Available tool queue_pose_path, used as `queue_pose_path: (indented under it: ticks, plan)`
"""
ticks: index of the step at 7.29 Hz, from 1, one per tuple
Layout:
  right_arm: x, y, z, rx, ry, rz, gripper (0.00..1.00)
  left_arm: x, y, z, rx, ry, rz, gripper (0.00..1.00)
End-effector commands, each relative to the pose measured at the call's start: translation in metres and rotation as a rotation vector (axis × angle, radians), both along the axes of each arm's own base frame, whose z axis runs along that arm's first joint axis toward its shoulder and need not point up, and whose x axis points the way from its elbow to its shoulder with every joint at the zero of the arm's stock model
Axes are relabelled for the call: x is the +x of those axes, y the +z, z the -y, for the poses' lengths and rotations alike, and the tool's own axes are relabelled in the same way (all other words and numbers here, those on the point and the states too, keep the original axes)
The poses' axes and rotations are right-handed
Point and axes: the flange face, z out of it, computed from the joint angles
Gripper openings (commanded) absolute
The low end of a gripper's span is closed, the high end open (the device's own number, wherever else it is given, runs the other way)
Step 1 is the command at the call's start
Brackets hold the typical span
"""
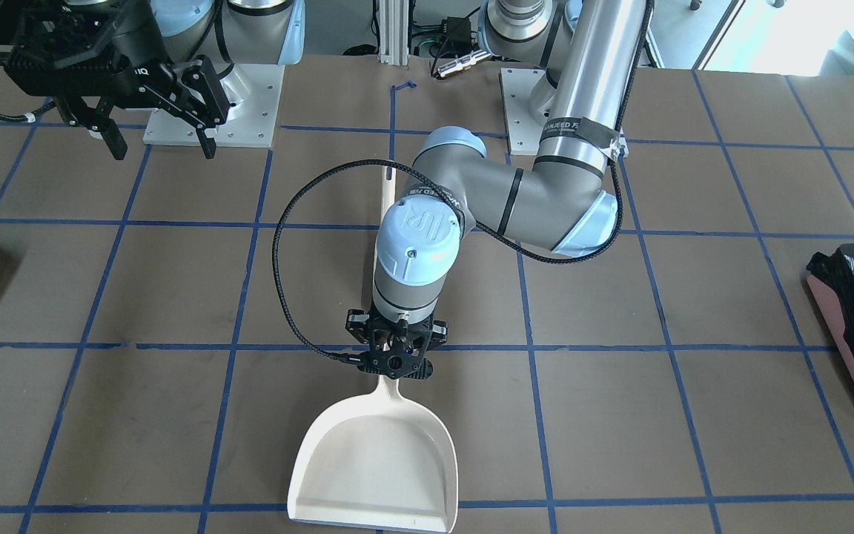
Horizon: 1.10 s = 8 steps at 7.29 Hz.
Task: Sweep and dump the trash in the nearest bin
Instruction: 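Lower the dustpan beside the brush and open the left gripper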
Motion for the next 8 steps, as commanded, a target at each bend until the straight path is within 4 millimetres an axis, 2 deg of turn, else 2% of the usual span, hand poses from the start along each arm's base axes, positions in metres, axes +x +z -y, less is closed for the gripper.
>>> queue_pose_path:
  ticks: [1, 3, 5, 7, 8]
  plan:
    - [0.000, 0.000, 0.000, 0.000, 0.000, -0.001, 1.00, -0.008, -0.005, 0.007, -0.016, 0.057, -0.007, 0.00]
    - [0.001, 0.001, -0.001, -0.002, 0.003, 0.000, 1.00, -0.009, -0.009, 0.006, -0.010, 0.068, -0.005, 0.00]
    - [0.001, -0.001, -0.001, 0.001, 0.002, 0.000, 1.00, -0.026, -0.009, -0.007, 0.000, 0.083, 0.002, 0.00]
    - [0.001, -0.001, -0.001, 0.001, 0.002, 0.000, 1.00, -0.027, 0.002, -0.013, 0.012, 0.094, 0.007, 0.00]
    - [0.001, -0.001, -0.001, 0.003, 0.002, 0.000, 1.00, -0.027, -0.006, -0.013, 0.022, 0.092, 0.015, 0.02]
